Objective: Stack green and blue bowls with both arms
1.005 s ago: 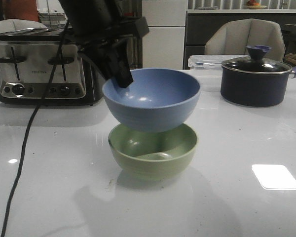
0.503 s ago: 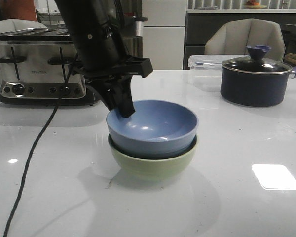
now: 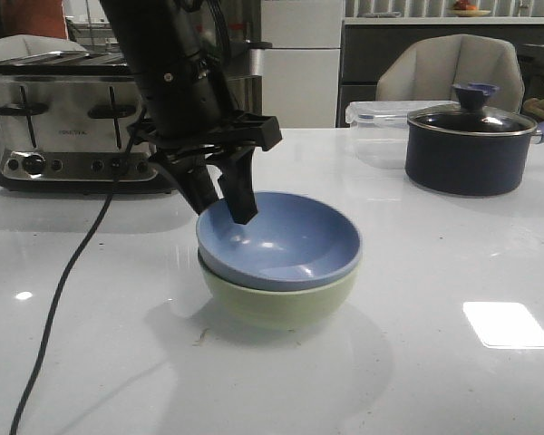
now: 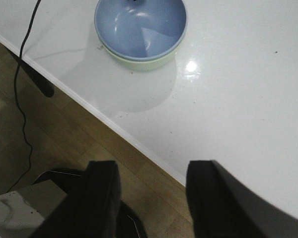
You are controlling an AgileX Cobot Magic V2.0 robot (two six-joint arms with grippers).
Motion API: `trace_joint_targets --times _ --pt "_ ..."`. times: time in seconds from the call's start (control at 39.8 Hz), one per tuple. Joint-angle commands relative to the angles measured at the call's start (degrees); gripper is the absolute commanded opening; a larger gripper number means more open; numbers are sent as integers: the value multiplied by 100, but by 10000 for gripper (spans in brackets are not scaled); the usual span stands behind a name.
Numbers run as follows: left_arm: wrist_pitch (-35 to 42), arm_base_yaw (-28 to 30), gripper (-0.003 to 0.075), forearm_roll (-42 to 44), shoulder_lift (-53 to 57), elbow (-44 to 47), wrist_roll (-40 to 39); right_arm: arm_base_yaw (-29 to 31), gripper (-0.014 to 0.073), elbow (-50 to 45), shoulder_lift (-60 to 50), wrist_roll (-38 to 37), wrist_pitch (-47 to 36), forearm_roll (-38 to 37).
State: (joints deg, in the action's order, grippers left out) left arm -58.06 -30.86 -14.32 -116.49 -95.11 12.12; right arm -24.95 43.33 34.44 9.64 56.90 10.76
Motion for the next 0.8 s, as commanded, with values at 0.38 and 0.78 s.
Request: trace_joint_targets --times 0.38,0.78 --pt "52 -45 511 97 1145 -243 21 9 431 147 0 53 -345 13" --pt "643 -45 511 97 3805 1582 261 9 431 147 0 53 -345 13"
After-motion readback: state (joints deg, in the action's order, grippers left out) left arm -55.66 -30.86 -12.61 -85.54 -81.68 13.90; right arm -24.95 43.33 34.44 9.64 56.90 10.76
